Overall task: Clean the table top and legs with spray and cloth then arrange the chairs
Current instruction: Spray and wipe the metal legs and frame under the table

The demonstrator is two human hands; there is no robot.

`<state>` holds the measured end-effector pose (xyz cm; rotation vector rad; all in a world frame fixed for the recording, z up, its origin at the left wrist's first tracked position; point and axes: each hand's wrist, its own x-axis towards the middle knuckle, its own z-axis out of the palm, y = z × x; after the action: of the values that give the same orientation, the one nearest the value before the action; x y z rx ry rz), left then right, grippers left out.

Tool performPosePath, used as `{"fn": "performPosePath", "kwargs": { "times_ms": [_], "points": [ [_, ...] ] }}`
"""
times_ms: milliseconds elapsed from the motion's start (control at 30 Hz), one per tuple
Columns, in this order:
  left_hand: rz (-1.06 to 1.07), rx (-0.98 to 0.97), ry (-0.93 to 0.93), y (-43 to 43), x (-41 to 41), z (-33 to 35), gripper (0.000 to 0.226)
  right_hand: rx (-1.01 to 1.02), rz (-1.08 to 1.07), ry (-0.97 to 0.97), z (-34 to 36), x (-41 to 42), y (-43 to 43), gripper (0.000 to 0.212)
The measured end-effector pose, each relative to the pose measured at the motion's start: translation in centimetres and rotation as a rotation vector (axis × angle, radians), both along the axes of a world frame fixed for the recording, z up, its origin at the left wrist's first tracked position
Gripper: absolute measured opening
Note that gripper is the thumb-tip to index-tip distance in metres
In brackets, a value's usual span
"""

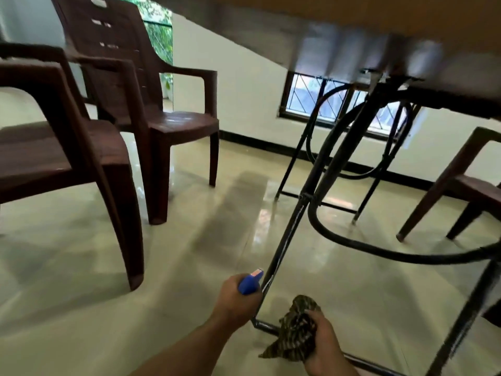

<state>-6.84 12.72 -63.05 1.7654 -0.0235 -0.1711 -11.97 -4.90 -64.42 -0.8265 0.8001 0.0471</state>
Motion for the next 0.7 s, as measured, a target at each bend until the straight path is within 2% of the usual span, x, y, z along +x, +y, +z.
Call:
{"fn": "performPosePath", "kwargs": {
  "times_ms": [100,267,333,433,600,700],
  "points": [
    [-0.078,-0.039,-0.065,-1.2,1.0,2.3,0.015,-0.068,0.040,-0.035,2.8,2.8,-0.1,0.022],
    [-0.132,-0.140,-0.232,-3.0,3.6,6.9,0.013,-0.218,0.007,-0.261,8.6,8.3,0.6,0.021],
    [-0.128,-0.209,-0.268,-3.6,4.1,8.3,0.011,-0.243,0.056,-0.300,10.0,9.2,1.5,0.021],
    [-0.086,-0.262,-0.296,-4.2,4.5,9.1,0.019,-0.262,0.114,-0.334,11.0,9.3,2.2,0.019],
    [-0.095,-0.281,-0.327,-4.7,4.5,9.6,0.019,-0.350,0.157,-0.387,11.5,9.0,1.2,0.022],
    [-0.093,-0.322,-0.364,-4.3,4.5,9.4,0.016,-0.326,0.128,-0.400,11.2,9.1,1.1,0.022]
  ]
}}
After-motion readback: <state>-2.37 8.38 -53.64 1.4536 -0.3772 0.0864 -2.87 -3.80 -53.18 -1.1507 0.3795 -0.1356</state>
